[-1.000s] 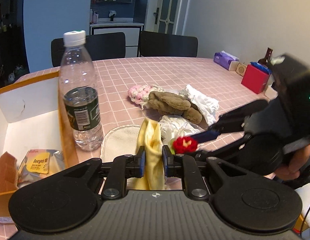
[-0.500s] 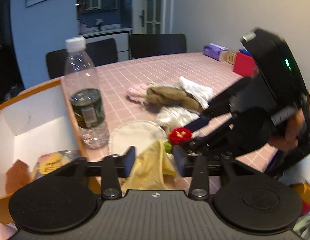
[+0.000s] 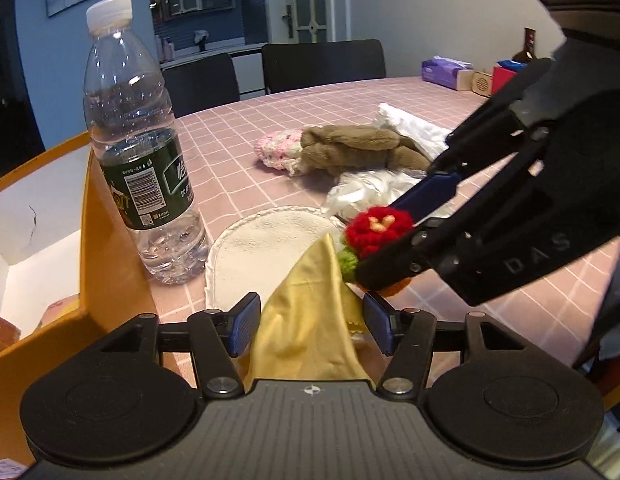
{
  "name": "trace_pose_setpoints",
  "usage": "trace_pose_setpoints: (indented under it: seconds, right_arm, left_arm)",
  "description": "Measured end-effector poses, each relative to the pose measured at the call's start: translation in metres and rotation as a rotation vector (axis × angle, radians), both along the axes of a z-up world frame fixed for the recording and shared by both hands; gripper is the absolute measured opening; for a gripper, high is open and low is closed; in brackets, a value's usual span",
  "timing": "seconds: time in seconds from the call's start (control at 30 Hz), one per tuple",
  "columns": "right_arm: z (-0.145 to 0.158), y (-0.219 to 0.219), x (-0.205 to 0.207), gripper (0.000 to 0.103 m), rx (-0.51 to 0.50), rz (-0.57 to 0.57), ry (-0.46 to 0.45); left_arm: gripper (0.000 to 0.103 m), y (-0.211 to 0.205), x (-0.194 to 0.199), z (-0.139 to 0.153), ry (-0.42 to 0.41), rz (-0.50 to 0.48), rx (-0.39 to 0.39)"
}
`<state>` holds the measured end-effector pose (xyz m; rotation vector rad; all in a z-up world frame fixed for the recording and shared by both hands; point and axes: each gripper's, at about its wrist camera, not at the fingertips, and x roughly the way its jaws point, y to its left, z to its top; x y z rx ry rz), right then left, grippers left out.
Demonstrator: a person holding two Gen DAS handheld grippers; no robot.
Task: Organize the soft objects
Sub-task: 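Lift the yellow cloth and strawberry and carry them toward the box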
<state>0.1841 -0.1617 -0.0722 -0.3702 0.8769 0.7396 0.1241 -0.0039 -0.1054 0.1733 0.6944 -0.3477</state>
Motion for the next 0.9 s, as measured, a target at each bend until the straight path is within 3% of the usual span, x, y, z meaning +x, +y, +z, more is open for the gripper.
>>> trace_pose_setpoints:
  seconds: [0.07, 0.17, 0.2, 0.33, 0.5, 0.73, 0.9]
  right_arm:
    - [-0.001, -0.002, 0.003, 0.038, 0.005, -0.005, 0.008]
    - [-0.001, -0.004, 0.005, 0.038, 0.009, -0.004, 0.012]
    - [-0.001, -0.004, 0.005, 0.038, 0.010, -0.005, 0.012]
    - [0.001, -0.006, 0.005, 0.038, 0.006, -0.013, 0.013]
    - [0.017, -0.009, -0.003, 0.038, 0.029, -0.004, -0.008]
    - [0.066, 0.005, -0.020, 0.038, 0.115, 0.067, -0.074]
    - [0.101, 0.047, -0.030, 0.038, 0.146, 0.182, -0.157]
  left_arm:
    - [0.038, 0.001, 0.005, -0.002, 0.018, 0.011, -0.009]
    - [0.011, 0.003, 0.009, -0.004, 0.042, 0.014, -0.017]
    - [0.007, 0.004, 0.010, -0.004, 0.047, 0.015, -0.018]
    - [0.004, 0.008, 0.003, 0.006, 0.035, 0.037, -0.040]
    - [0.004, 0.014, -0.023, 0.045, -0.033, 0.025, -0.063]
    - [0.004, 0.040, -0.056, 0.106, -0.149, 0.059, -0.031]
    - [0.004, 0.081, -0.058, 0.139, -0.169, 0.147, 0.014]
